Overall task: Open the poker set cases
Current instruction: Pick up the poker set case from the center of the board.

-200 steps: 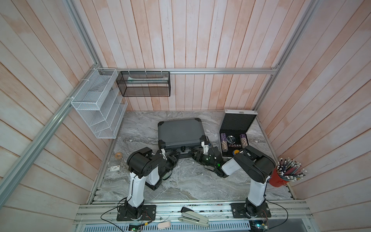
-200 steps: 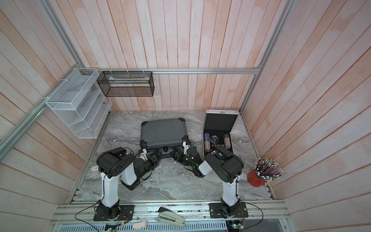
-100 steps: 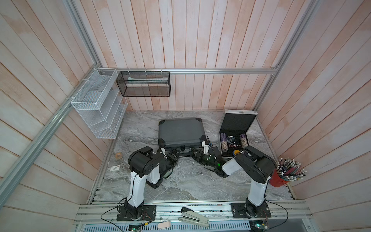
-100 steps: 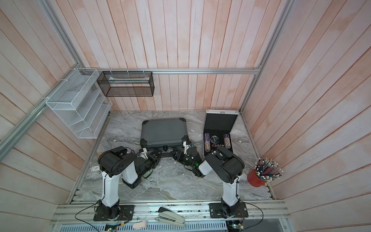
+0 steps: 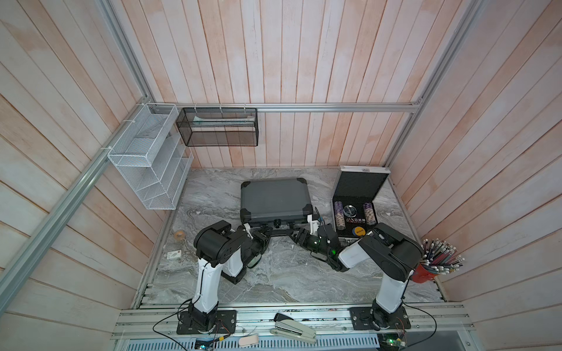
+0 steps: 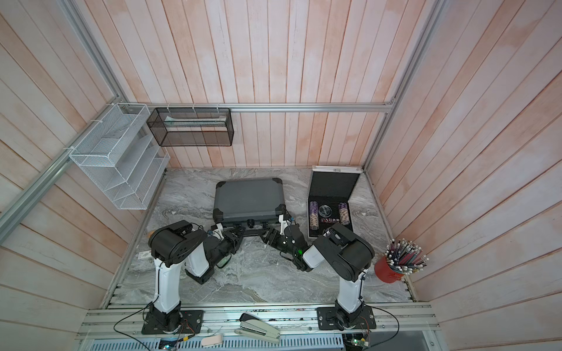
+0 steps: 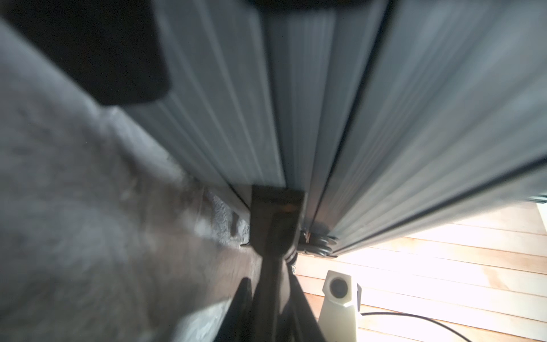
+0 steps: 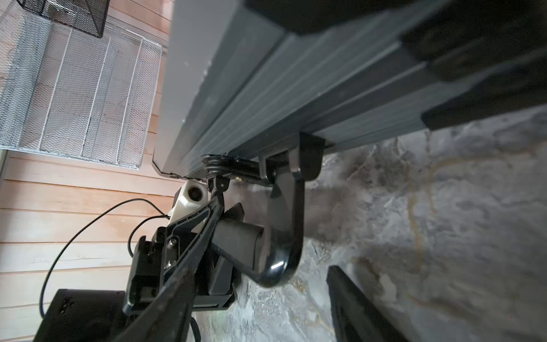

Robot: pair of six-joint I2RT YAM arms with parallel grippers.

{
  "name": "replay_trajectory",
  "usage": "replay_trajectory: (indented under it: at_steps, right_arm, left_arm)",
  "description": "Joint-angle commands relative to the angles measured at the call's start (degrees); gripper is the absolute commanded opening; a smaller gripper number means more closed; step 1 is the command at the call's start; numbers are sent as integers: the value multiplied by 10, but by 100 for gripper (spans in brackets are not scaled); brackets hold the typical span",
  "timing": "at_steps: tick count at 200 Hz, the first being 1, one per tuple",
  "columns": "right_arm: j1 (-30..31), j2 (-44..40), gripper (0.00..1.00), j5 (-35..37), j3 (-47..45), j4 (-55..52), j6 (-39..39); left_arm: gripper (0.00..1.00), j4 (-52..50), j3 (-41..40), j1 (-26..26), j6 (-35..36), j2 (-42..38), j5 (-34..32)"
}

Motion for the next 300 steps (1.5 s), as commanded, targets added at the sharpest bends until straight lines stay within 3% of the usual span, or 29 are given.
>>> replay_trajectory:
  at_steps: [1,59,82,89,94,214,300]
  right_arm:
    - [4,-11,74,9,-14,23,-8]
    - [5,-32,78,19,-34,28,-15]
    - [5,-28,87,9,-36,52,-15]
    - [5,-24,97,5,-36,62,-14]
    - [5,-21,98,3,-37,70,-12]
    - [13,2,98,-7,-39,138,4]
    - [18,19,98,-18,-19,188,14]
  left_arm:
    - [10,-28,7,0,0,24,21]
    - [3,-22,9,1,-20,0,25]
    - [0,-16,11,1,-31,-14,24]
    - [0,-16,13,1,-33,-22,25]
    - [0,-17,16,1,-34,-26,27]
    - [0,-98,47,-1,-43,-164,32]
    - [0,-118,68,-17,-64,-203,27]
